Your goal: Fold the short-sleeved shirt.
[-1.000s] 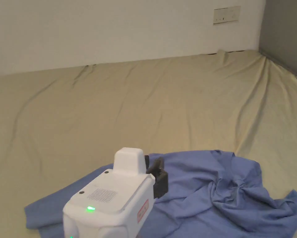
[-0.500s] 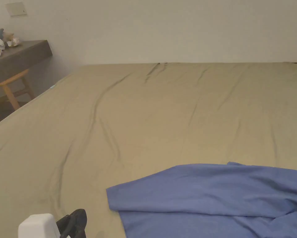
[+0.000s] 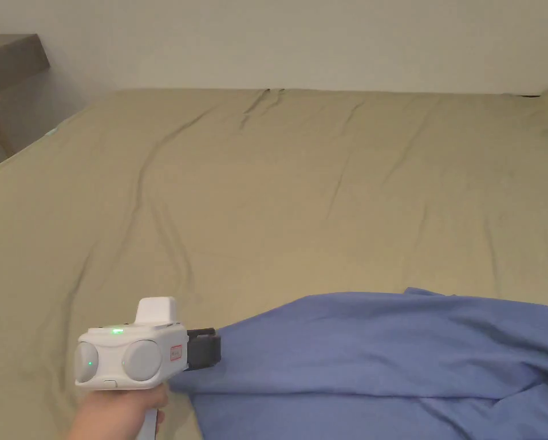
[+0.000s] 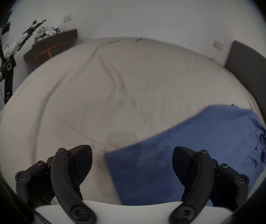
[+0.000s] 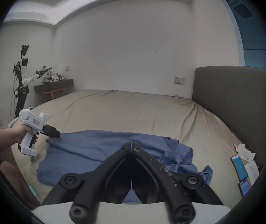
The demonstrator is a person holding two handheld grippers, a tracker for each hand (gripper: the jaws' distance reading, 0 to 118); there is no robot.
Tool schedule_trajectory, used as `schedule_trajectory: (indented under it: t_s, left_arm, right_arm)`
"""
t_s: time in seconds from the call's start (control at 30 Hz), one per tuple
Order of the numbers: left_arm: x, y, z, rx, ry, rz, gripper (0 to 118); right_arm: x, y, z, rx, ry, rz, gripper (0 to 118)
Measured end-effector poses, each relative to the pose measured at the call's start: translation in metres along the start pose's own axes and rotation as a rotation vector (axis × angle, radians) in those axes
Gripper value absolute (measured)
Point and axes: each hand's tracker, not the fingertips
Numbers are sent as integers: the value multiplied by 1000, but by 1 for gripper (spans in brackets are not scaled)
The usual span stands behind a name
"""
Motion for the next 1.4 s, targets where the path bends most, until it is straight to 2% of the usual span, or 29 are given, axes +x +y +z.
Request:
schedule_trajectory:
  t_s: [0.07, 0.1, 0.13, 0.2, 0.23, 0.27, 0.33, 0.37, 0.4, 0.5, 0.53, 0.63, 0.67, 0.7, 0.77, 0.83, 0.93, 1.03, 1.13, 1.17, 1.2, 1.23, 1.27, 1.3, 1.33, 1.37, 1.4]
  left_arm:
    - [3, -3, -21, -96, -23, 18, 102]
    - [5, -2, -24, -9, 25, -6, 102]
    - [25, -7, 9, 45, 42, -34, 96]
    - [39, -11, 26, 89, 19, -65, 42]
    - [47, -15, 33, 94, 23, -122, 12]
    - [46, -18, 23, 69, 6, -166, 2]
    - [57, -25, 32, 85, 37, -253, 2]
    - [60, -25, 40, 104, -18, -247, 2]
    - [51, -21, 31, 146, -41, -167, 2]
    - [48, -16, 64, 269, -66, -124, 2]
    - [51, -14, 86, 319, -68, -120, 2]
    - [46, -5, 118, 363, -94, -98, 2]
    - [47, -2, 123, 372, -100, -74, 2]
    - [46, 1, 128, 372, -114, -52, 2]
    - [44, 7, 132, 362, -119, -44, 2]
    - [58, 7, 138, 361, -98, -63, 2]
    - [65, 5, 138, 347, -92, -70, 2]
    - [66, 2, 135, 322, -107, -57, 2]
    - [57, 2, 131, 311, -106, -57, 2]
    - [56, 2, 131, 308, -104, -60, 2]
    - [51, 0, 129, 307, -105, -62, 2]
    - [49, 1, 128, 302, -104, -65, 2]
    - [47, 1, 128, 298, -103, -65, 2]
    - [47, -1, 127, 297, -103, -65, 2]
    - [45, -2, 128, 295, -106, -63, 2]
    - [43, -1, 129, 298, -108, -62, 2]
    - [40, -1, 131, 305, -110, -60, 2]
  right_arm:
    - [4, 0, -2, -14, -23, 16, 2]
    - [8, 0, -2, -14, -32, 19, 2]
    - [12, 0, -2, -13, -40, 19, 2]
    - [20, 0, -3, -12, -53, 13, 2]
    - [24, -2, -4, -15, -60, 11, 2]
    - [28, -3, -7, -21, -68, 11, 2]
    - [41, -5, -9, -36, -71, 34, 2]
    - [51, -6, -10, -40, -63, 41, 2]
    - [65, -9, -11, -53, -58, 41, 2]
    - [116, -27, -17, -162, -145, 36, 4]
    - [139, -36, -22, -219, -168, -5, 12]
    - [196, -64, -35, -324, -217, -156, 97]
    - [212, -74, -42, -364, -261, -194, 114]
    - [226, -84, -49, -396, -307, -216, 112]
    - [248, -96, -65, -408, -318, -247, 108]
    - [251, -97, -79, -386, -261, -248, 109]
    - [236, -95, -104, -381, -135, -215, 109]
    - [212, -97, -122, -446, 21, -145, 109]
    - [190, -104, -126, -453, 19, -60, 107]
    - [188, -106, -127, -467, 40, -66, 94]
    - [185, -111, -129, -508, 65, -83, 76]
    - [180, -112, -127, -486, -36, -49, 64]
    - [179, -109, -126, -461, -24, -36, 54]
    - [181, -105, -124, -474, -19, -31, 37]
    - [188, -101, -122, -460, -39, -20, 11]
    - [191, -96, -117, -447, -32, -85, 11]
    - [188, -91, -107, -417, -33, -111, 11]
